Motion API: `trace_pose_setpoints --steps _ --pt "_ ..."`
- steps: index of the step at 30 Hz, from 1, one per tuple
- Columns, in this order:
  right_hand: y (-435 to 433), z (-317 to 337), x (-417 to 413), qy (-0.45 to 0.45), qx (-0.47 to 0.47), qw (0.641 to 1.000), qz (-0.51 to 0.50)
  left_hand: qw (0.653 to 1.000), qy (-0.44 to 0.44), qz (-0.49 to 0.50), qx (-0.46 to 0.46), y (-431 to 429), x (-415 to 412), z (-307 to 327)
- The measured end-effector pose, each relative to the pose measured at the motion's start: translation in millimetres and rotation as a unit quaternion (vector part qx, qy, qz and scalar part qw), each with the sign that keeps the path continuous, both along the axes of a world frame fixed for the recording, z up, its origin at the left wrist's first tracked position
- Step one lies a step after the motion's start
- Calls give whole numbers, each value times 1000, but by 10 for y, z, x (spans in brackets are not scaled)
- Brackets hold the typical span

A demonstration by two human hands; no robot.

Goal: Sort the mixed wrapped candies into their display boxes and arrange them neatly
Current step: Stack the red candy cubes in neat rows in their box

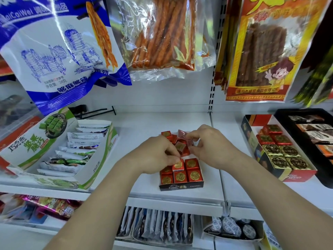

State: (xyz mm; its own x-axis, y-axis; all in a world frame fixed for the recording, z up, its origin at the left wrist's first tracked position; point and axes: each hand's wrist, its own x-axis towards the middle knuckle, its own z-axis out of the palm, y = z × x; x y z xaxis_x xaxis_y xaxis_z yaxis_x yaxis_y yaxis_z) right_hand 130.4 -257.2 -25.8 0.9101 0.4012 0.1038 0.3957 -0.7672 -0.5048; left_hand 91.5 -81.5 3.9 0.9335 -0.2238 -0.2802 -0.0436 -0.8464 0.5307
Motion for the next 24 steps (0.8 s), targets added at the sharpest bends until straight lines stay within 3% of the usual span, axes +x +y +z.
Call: trace_pose_setpoints --steps 12,24 --pt "31 47 -5 3 -41 999 -9 1000 -6 -15 6 113 -13 43" --pt "-30 73 6 30 14 999 -14 999 27 -29 -30 127 17 -6"
